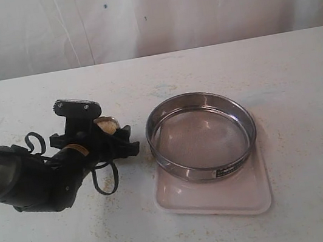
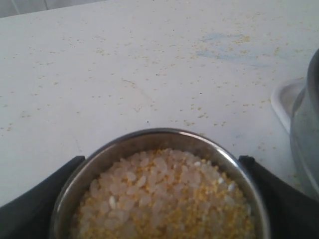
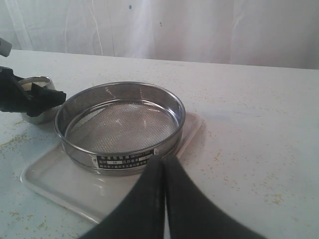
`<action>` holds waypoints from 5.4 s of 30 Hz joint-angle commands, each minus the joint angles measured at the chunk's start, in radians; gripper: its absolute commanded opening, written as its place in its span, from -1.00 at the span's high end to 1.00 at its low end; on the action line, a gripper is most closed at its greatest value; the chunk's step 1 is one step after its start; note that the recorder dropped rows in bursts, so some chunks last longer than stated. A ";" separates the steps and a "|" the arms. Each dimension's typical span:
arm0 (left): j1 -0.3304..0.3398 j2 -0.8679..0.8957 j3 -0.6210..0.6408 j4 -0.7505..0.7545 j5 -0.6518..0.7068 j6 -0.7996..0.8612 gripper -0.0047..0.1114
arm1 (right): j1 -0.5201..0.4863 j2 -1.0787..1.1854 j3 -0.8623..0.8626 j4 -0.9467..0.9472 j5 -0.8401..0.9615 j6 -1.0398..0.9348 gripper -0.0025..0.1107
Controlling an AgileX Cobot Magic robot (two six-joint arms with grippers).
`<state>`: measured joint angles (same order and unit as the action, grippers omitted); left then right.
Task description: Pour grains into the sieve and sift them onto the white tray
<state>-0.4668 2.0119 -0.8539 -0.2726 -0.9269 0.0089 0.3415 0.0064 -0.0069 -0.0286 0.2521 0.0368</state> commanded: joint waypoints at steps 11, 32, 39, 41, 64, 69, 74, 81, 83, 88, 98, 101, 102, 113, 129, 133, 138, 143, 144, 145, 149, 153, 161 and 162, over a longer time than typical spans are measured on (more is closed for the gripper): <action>-0.004 -0.049 0.002 -0.004 0.109 0.018 0.91 | -0.004 -0.006 0.007 -0.002 -0.007 0.002 0.96; -0.007 -0.114 0.002 0.012 0.153 0.018 0.91 | -0.004 -0.006 0.007 -0.002 -0.007 0.002 0.96; -0.007 -0.117 0.002 0.012 0.174 0.018 0.91 | -0.004 -0.006 0.007 -0.002 -0.007 0.002 0.96; -0.007 -0.118 0.002 0.012 0.173 0.018 0.91 | -0.004 -0.006 0.007 -0.002 -0.007 0.002 0.96; -0.065 -0.209 -0.180 0.042 0.398 0.172 0.92 | -0.004 -0.006 0.007 -0.002 -0.007 0.002 0.96; -0.103 -0.209 -0.253 0.042 0.472 0.249 0.92 | -0.004 -0.006 0.007 -0.002 -0.007 0.002 0.96; -0.134 -0.206 -0.333 0.042 0.593 0.362 0.92 | -0.004 -0.006 0.007 -0.002 -0.007 0.002 0.96; -0.167 -0.142 -0.446 0.047 0.742 0.471 0.92 | -0.004 -0.006 0.007 -0.002 -0.007 0.002 0.96; -0.176 -0.115 -0.479 0.047 0.774 0.491 0.92 | -0.004 -0.006 0.007 -0.002 -0.007 0.002 0.96; -0.195 -0.061 -0.552 0.056 0.867 0.564 0.92 | -0.004 -0.006 0.007 -0.002 -0.007 0.002 0.96; -0.220 -0.004 -0.667 0.253 1.033 0.600 0.92 | -0.004 -0.006 0.007 -0.002 -0.007 0.002 0.96; -0.226 0.011 -0.699 0.348 1.098 0.596 0.92 | -0.004 -0.006 0.007 -0.002 -0.007 0.002 0.96; -0.229 0.015 -0.708 0.378 1.119 0.594 0.92 | -0.004 -0.006 0.007 -0.002 -0.007 0.002 0.96; -0.264 0.061 -0.800 0.801 1.287 0.463 0.92 | -0.004 -0.006 0.007 -0.002 -0.007 0.002 0.96; -0.282 0.102 -0.800 1.031 1.315 0.458 0.92 | -0.004 -0.006 0.007 -0.002 -0.007 0.002 0.96; -0.285 0.111 -0.800 1.108 1.324 0.458 0.92 | -0.004 -0.006 0.007 -0.002 -0.007 0.002 0.96; -0.301 0.111 -0.800 1.277 1.351 0.458 0.92 | -0.004 -0.006 0.007 -0.002 -0.007 0.002 0.96; -0.302 0.111 -0.800 1.365 1.361 0.458 0.92 | -0.004 -0.006 0.007 -0.002 -0.007 0.002 0.96; -0.302 0.111 -0.800 1.376 1.361 0.458 0.92 | -0.004 -0.006 0.007 -0.002 -0.007 0.002 0.96; -0.304 0.111 -0.800 1.386 1.363 0.458 0.92 | -0.004 -0.006 0.007 -0.002 -0.007 0.002 0.96; -0.317 0.111 -0.800 1.491 1.365 0.458 0.92 | -0.004 -0.006 0.007 -0.002 -0.007 0.002 0.96; -0.339 0.123 -0.800 1.616 1.387 0.458 0.92 | -0.004 -0.006 0.007 -0.002 -0.007 0.002 0.96; -0.375 0.141 -0.800 1.801 1.482 0.410 0.92 | -0.004 -0.006 0.007 -0.002 -0.007 0.002 0.96; -0.382 0.141 -0.800 1.829 1.499 0.386 0.92 | -0.004 -0.006 0.007 -0.002 -0.007 0.002 0.96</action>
<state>-0.8316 2.1613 -1.6456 1.4461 0.5209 0.4574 0.3415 0.0064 -0.0069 -0.0286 0.2521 0.0368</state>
